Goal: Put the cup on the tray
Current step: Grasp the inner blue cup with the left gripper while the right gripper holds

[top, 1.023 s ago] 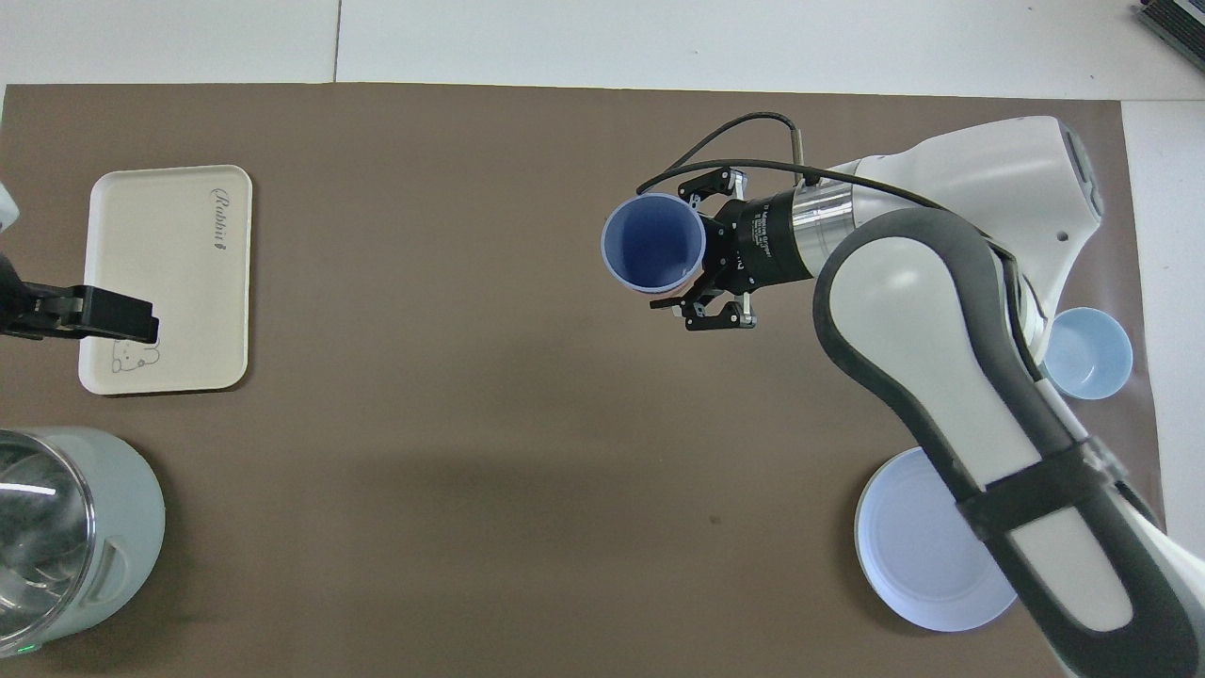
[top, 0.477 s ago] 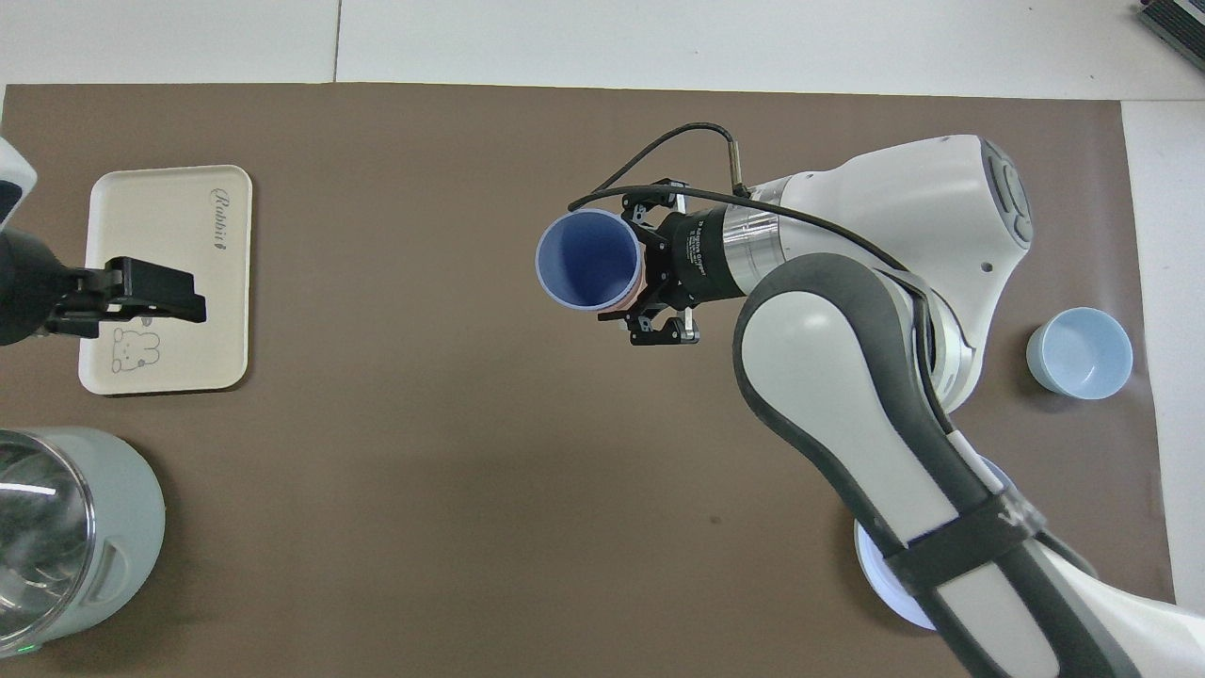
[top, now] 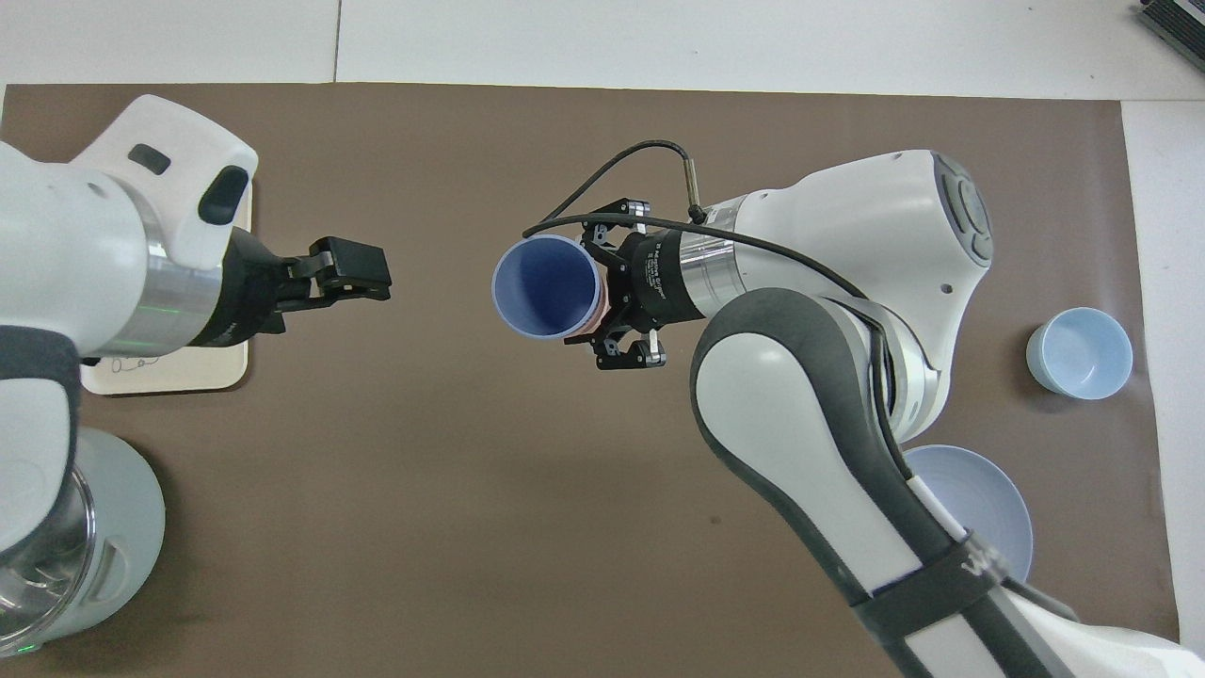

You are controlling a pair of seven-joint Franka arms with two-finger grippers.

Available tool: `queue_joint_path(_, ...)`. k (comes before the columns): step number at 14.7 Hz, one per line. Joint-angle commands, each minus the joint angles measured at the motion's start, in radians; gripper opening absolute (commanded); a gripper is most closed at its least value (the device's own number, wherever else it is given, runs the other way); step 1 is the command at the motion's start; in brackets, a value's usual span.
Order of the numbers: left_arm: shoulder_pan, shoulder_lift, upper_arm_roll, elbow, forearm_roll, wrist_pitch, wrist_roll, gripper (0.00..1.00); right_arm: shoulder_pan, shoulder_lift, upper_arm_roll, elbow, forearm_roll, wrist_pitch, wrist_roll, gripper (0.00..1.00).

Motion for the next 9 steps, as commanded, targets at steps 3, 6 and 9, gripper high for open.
queue_joint_path(3,-0.068,0.014,-0.002,-0.004,-0.026,0.088,-0.118,0.87,-0.006,-0.021,0.001,-0.008,-0.026,-0.02,0.028,0.0)
queue_joint_path(6,-0.107,0.005,-0.003,-0.084,-0.026,0.207,-0.138,0.76,-0.01,-0.021,0.001,-0.007,-0.026,-0.02,0.026,0.0)
queue_joint_path(9,-0.112,0.006,-0.003,-0.098,-0.024,0.221,-0.135,0.61,-0.01,-0.021,0.001,-0.007,-0.026,-0.02,0.026,0.0)
